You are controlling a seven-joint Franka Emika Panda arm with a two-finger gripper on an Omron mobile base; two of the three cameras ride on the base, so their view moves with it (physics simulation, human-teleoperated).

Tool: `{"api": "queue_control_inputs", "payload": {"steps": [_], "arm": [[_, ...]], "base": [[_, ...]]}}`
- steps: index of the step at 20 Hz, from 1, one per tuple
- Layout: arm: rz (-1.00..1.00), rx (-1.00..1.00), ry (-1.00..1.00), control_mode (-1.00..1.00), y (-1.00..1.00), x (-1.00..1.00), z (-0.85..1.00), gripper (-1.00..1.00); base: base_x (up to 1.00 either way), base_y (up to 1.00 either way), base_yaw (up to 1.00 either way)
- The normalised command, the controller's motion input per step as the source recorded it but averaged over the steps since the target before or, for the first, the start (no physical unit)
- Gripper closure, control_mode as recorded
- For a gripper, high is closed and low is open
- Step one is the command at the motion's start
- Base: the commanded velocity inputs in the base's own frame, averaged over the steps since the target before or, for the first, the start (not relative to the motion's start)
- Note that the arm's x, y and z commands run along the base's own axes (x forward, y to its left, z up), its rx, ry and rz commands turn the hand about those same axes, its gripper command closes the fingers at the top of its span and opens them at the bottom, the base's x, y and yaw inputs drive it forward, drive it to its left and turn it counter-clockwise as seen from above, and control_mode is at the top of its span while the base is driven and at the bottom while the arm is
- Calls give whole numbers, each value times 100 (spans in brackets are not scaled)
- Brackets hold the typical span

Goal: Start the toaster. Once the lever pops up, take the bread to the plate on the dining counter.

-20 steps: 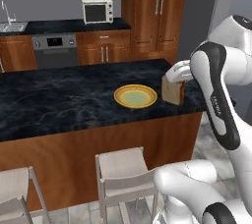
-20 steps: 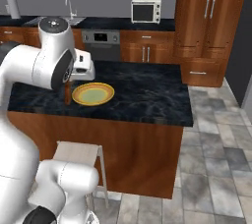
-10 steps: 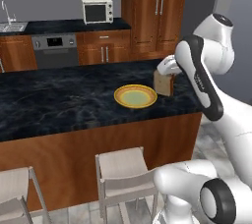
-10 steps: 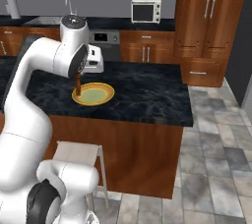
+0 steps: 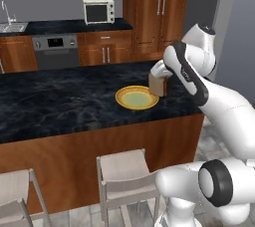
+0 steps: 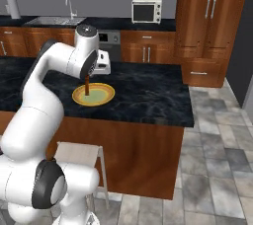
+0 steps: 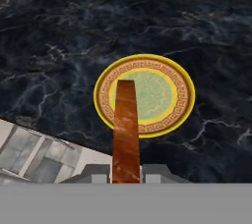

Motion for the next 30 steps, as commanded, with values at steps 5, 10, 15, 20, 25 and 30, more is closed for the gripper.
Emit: {"api": "queue_control_inputs", "payload": {"steps": [5, 10, 15, 20, 25, 30], "arm": [[0, 0, 0, -100, 13, 52, -29, 100], [0, 0, 0, -100, 17, 35, -24, 100], [0, 0, 0, -100, 15, 24, -28, 100], [0, 0, 0, -100, 11, 30, -36, 100], [0, 0, -5, -100, 0, 30, -26, 100], [0, 0, -6, -100, 0, 29, -18, 100]], "base": [[0, 0, 0], [0, 0, 0], [0, 0, 0], [0, 0, 0], [0, 0, 0], [0, 0, 0]]}}
